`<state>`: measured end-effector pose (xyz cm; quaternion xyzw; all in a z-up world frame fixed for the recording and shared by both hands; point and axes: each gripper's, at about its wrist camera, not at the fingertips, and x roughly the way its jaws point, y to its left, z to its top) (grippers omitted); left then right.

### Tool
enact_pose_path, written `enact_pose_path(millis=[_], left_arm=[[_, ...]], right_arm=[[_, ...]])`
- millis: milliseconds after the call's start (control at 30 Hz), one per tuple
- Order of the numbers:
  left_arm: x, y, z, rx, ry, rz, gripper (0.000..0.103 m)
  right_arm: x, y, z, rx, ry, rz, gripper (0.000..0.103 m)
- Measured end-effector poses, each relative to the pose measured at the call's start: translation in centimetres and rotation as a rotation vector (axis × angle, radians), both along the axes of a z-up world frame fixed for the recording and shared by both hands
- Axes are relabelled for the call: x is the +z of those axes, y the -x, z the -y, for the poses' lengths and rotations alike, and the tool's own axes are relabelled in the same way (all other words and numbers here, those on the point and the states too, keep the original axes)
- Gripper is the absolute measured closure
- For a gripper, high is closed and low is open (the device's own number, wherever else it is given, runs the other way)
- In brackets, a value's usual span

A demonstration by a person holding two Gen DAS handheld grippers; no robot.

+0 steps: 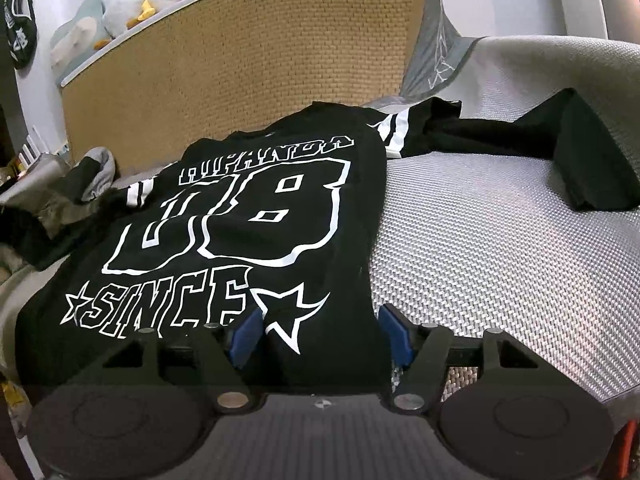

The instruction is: Fold clothes

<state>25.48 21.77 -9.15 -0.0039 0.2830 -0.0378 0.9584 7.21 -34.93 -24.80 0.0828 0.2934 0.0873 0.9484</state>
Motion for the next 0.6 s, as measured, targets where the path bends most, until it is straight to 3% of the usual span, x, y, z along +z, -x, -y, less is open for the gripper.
enact_pose_path(millis=[400,600], left_arm=[[10.0,-3.2,13.4,-0.309,0.080,0.206,0.092],[11.2,-1.7,22.9,-0.578,0.042,0.218,0.092]], right_arm=[[0.1,-0.1,0.1,-0.003,-0.012,-0.003,0.035],[0.0,0.1,0.5,0.007,-0.022,0.003,0.035]])
